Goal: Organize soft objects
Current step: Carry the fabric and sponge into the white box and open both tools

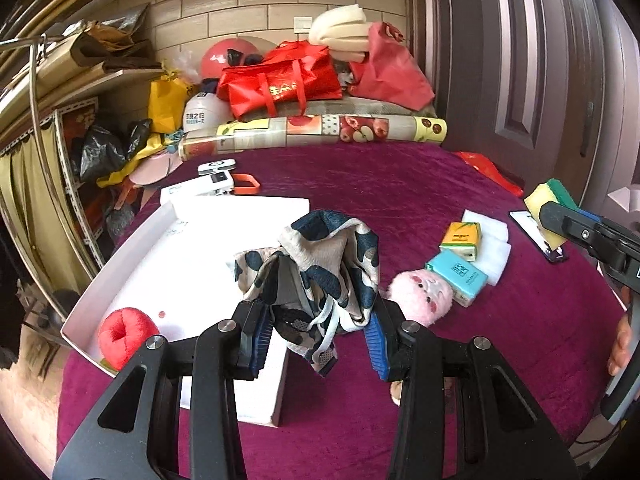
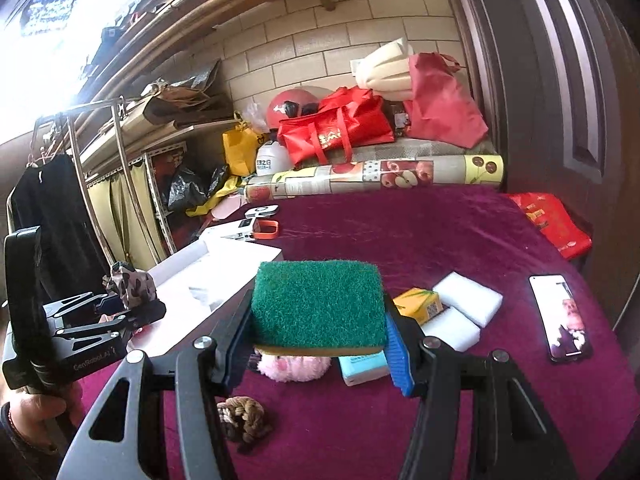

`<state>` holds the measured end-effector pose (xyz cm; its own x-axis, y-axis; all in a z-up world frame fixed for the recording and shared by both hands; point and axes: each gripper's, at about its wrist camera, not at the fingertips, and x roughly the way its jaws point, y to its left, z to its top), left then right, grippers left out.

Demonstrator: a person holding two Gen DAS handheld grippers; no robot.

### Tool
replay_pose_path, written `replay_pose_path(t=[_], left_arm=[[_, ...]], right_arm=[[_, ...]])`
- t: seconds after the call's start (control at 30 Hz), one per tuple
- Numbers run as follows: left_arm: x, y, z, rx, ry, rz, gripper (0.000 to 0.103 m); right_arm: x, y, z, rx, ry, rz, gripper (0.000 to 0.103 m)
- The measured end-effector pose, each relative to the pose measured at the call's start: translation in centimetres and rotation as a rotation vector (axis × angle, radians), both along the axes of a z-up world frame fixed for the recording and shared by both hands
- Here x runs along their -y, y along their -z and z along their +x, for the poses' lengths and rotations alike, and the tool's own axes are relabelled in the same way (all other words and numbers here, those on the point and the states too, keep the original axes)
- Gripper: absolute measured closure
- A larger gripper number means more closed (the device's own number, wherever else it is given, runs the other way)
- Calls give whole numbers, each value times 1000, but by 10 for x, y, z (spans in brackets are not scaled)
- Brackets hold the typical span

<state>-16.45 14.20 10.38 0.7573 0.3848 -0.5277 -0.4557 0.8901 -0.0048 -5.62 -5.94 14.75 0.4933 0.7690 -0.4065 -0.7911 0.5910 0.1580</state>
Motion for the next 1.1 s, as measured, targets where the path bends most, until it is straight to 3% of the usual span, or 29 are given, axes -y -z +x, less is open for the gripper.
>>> replay_pose_path(t=[0.5, 0.77, 0.9, 1.1], left_arm=[[-34, -4, -27, 46, -97, -18, 63], [-101, -28, -61, 102, -301, 15, 63], [-128, -29, -65, 90, -351, 15, 63], [-156, -8, -36, 17, -326, -49, 63]], right_arm=[[-41, -7, -10, 11, -77, -29, 46], [-85, -13, -12, -24, -160, -44, 46], [-113, -12, -15, -30, -205, -65, 46], [-178, 13, -17, -160, -306, -148, 46]])
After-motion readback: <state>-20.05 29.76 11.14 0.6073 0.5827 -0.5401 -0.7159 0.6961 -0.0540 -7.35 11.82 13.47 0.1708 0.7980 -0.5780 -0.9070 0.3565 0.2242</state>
